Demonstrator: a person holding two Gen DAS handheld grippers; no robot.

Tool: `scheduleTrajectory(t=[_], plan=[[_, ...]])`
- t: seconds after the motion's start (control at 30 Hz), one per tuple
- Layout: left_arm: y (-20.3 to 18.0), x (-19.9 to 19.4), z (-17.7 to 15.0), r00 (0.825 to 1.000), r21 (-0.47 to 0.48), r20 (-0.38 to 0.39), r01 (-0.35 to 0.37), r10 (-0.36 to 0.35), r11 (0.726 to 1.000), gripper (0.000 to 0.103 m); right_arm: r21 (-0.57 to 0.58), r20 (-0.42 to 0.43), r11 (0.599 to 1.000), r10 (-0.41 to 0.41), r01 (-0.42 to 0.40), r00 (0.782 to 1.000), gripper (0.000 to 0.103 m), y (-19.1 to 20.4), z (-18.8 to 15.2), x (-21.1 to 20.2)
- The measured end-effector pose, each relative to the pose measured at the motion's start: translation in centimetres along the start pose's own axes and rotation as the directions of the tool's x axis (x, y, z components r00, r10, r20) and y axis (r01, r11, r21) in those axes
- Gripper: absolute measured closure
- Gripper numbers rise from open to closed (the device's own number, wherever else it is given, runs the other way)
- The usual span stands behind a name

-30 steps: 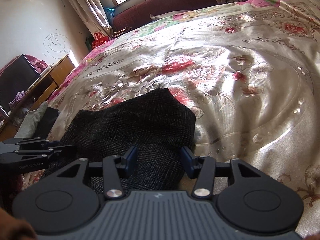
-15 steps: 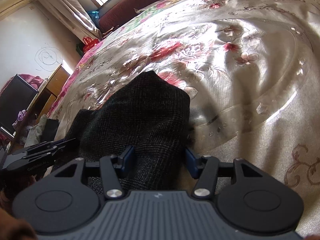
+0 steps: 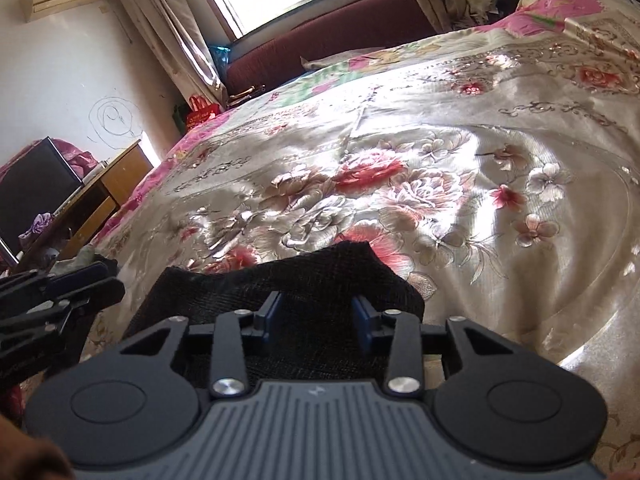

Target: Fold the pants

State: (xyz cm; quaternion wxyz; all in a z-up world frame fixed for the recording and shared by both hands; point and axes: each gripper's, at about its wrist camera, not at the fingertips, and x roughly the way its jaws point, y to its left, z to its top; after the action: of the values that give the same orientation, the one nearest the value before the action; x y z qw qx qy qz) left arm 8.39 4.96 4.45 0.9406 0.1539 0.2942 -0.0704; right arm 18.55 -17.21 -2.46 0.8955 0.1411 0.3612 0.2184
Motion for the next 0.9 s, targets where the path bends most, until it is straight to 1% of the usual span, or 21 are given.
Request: scheduleTrajectory(t=[0.03,0.07,0.1,0.13,0.17,0.23,0.27,0.3,0.37,0.4,0.47,0.5,0.57,0.6,0.63,0.7,0.73,0.77,0.8,0.9], plan=[[-0.2,1.4,-0.5,0.999,0.009,-0.045,-0.003,0.004,1.0,0.06,0.001,-0.008,1.0,-0.013,0.013,1.0,0.079,-0.3,0.0,1.1],[-0.2,3.0,-1.3,0.995,0.013,-0.096,-0.011,0.012,1.0,0.059,-0.002,-0.007,0.999,-0.041,0.041,0.999,0.085,-0.8,-0.2,2.2],[0.0,4.0,-2.0,0.993,0.007,-0.115,-0.013,0.014,1.0,0.058,0.014,-0.007,0.998,-0.058,0.058,0.998,0.095,-1.3,-0.2,3.0],[0.2,4.4,-2.2,0.993,-0.001,-0.116,-0.017,0.017,1.0,0.056,0.054,-0.021,0.997,-0.058,0.059,0.998,0.102,-2.1,-0.1,3.7],[0.5,4.5,-2.4,0.994,-0.013,-0.111,-0.019,0.018,1.0,0.055,0.104,-0.033,0.993,-0.048,0.051,0.998,0.103,-2.9,0.1,4.2],[0.6,4.5,-2.0,0.993,-0.02,-0.115,-0.035,0.033,0.999,0.049,0.165,-0.05,0.986,-0.026,0.034,0.998,0.103,-3.8,0.4,4.3],[0.7,4.2,-1.8,0.993,-0.027,-0.114,-0.041,0.038,0.999,0.049,0.165,-0.048,0.986,-0.024,0.032,0.999,0.103,-3.7,0.5,3.8],[0.9,3.8,-1.7,0.993,-0.04,-0.111,-0.042,0.037,0.998,0.049,0.148,-0.039,0.988,-0.031,0.036,0.999,0.103,-3.3,0.6,3.1],[1.0,2.7,-1.7,0.993,-0.06,-0.102,-0.059,0.053,0.996,0.049,0.107,0.0,0.993,-0.056,0.056,0.998,0.089,-2.1,0.5,0.4],[0.9,2.2,-1.8,0.993,-0.056,-0.095,-0.075,0.069,0.996,0.05,0.1,0.02,0.993,-0.065,0.063,0.998,0.089,-1.6,0.2,-0.9],[0.5,1.6,-2.4,0.992,-0.034,-0.092,-0.092,0.089,0.995,0.05,0.069,0.047,0.996,-0.056,0.053,0.997,0.089,-0.6,-0.7,-3.2],[0.3,1.5,-2.7,0.991,-0.032,-0.099,-0.094,0.091,0.995,0.05,0.059,0.046,0.997,-0.057,0.054,0.997,0.089,-0.3,-1.3,-3.9],[0.2,1.6,-3.2,0.988,-0.055,-0.123,-0.096,0.089,0.994,0.05,0.035,0.0,0.999,-0.035,0.035,0.999,0.089,0.4,-2.8,-4.3],[0.3,1.6,-3.3,0.988,-0.071,-0.126,-0.097,0.088,0.993,0.049,0.009,-0.03,0.999,-0.042,0.042,0.999,0.091,0.7,-3.6,-4.0],[0.4,1.7,-3.3,0.988,-0.091,-0.131,-0.097,0.085,0.991,0.049,-0.024,-0.066,0.997,-0.073,0.072,0.995,0.091,1.1,-4.4,-3.2],[0.5,1.7,-3.1,0.984,-0.108,-0.154,-0.107,0.09,0.988,0.048,-0.049,-0.099,0.994,-0.101,0.096,0.99,0.091,1.3,-4.8,-2.0],[0.4,1.5,-2.9,0.982,-0.113,-0.163,-0.115,0.095,0.987,0.048,-0.041,-0.099,0.994,-0.109,0.106,0.989,0.09,1.4,-4.6,-2.0],[0.4,1.1,-2.8,0.981,-0.119,-0.17,-0.117,0.096,0.986,0.048,-0.031,-0.097,0.994,-0.109,0.106,0.989,0.088,1.6,-4.2,-2.5],[0.3,0.6,-2.8,0.981,-0.127,-0.173,-0.113,0.091,0.985,0.049,-0.034,-0.09,0.995,-0.1,0.097,0.991,0.088,1.9,-4.0,-3.0],[0.1,-0.5,-3.2,0.979,-0.153,-0.186,-0.107,0.077,0.983,0.048,-0.071,-0.063,0.994,-0.082,0.078,0.995,0.087,3.1,-3.8,-5.0]])
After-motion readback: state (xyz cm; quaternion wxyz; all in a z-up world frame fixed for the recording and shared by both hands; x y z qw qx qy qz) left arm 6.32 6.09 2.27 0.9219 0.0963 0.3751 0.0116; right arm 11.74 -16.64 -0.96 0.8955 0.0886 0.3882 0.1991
